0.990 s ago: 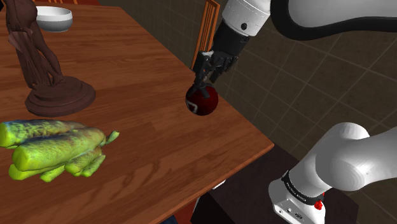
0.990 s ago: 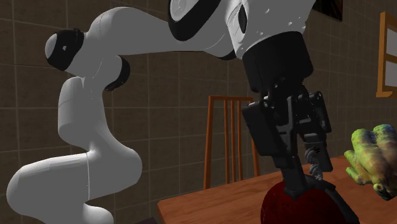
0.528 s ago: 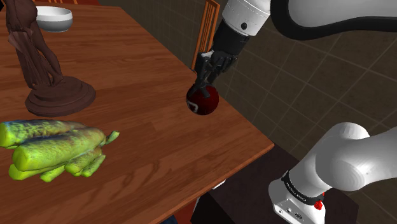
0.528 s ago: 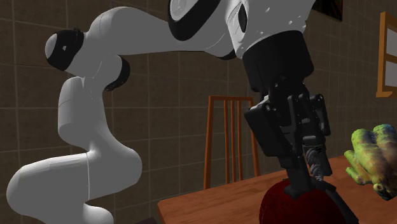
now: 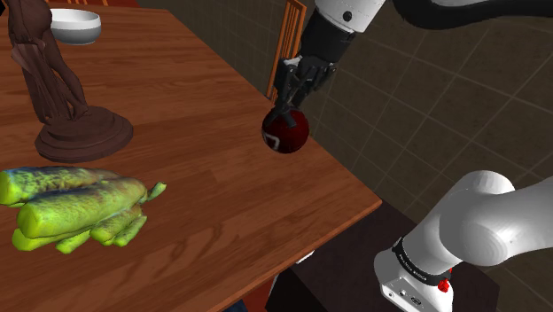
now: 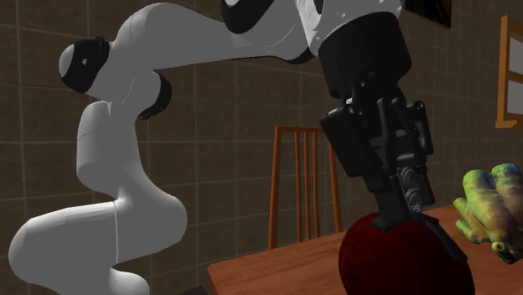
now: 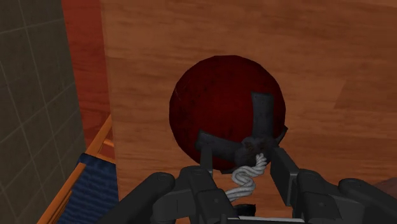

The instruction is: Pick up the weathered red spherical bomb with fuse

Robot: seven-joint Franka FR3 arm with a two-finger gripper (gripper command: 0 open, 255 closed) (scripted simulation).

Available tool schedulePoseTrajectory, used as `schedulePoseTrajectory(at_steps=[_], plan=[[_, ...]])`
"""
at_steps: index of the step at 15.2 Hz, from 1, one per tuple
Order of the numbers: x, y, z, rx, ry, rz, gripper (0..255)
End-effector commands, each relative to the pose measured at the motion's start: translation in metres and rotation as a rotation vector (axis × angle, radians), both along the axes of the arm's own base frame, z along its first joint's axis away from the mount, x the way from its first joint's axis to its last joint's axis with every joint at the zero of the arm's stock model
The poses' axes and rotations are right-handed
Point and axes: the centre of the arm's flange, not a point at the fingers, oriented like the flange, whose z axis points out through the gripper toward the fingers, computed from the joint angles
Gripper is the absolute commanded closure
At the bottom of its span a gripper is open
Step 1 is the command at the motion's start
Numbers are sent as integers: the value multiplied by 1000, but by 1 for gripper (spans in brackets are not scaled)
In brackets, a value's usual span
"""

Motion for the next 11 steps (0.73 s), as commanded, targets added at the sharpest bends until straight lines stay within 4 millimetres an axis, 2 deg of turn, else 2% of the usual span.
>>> schedulePoseTrajectory(at_steps=[1,9,11], plan=[[1,0,10,0,0,0,255],[1,0,53,0,0,0,255],[1,0,53,0,0,0,255]])
